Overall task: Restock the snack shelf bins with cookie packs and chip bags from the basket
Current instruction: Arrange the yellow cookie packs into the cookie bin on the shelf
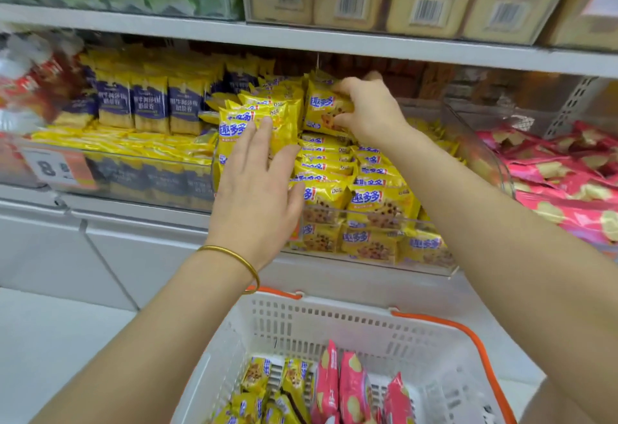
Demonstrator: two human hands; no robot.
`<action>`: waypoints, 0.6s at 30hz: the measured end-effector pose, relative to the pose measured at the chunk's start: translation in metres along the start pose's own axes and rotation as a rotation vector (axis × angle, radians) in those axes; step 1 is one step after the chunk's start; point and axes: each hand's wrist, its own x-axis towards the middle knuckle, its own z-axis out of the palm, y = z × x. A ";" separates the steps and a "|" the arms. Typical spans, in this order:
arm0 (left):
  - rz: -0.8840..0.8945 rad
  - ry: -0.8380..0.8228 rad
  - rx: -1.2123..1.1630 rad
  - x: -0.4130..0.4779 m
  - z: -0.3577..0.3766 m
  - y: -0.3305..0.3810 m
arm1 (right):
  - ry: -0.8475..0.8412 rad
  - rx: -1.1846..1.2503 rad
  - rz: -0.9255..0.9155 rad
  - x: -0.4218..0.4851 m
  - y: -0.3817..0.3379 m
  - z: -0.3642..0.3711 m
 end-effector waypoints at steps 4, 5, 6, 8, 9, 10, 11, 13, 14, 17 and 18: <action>-0.018 0.001 0.033 0.003 0.004 0.002 | 0.098 0.006 -0.058 0.002 0.001 0.010; -0.015 0.000 0.038 0.003 0.004 0.002 | 0.091 -0.012 -0.075 0.000 0.002 0.013; -0.006 0.001 0.047 0.003 0.005 0.001 | 0.071 -0.032 -0.087 -0.001 0.003 0.017; 0.015 -0.004 0.067 0.002 0.007 -0.002 | 0.027 -0.048 -0.082 -0.002 0.005 0.018; 0.021 -0.010 0.069 0.001 0.007 -0.003 | 0.015 -0.044 -0.075 -0.003 0.006 0.016; 0.022 -0.017 0.065 0.001 0.007 -0.004 | 0.012 -0.036 -0.072 -0.004 0.007 0.013; 0.018 -0.023 0.055 0.000 0.005 -0.004 | 0.018 -0.032 -0.074 -0.006 0.008 0.009; 0.019 -0.018 0.024 -0.002 0.002 -0.004 | 0.047 -0.037 -0.086 -0.014 0.010 0.001; 0.032 -0.004 0.013 -0.004 -0.001 -0.003 | 0.068 -0.046 -0.096 -0.019 0.010 -0.003; 0.085 0.043 0.024 -0.014 -0.012 0.004 | 0.147 -0.009 -0.140 -0.046 0.007 -0.018; 0.100 0.058 0.032 -0.014 -0.018 0.008 | 0.181 0.025 -0.158 -0.056 0.004 -0.026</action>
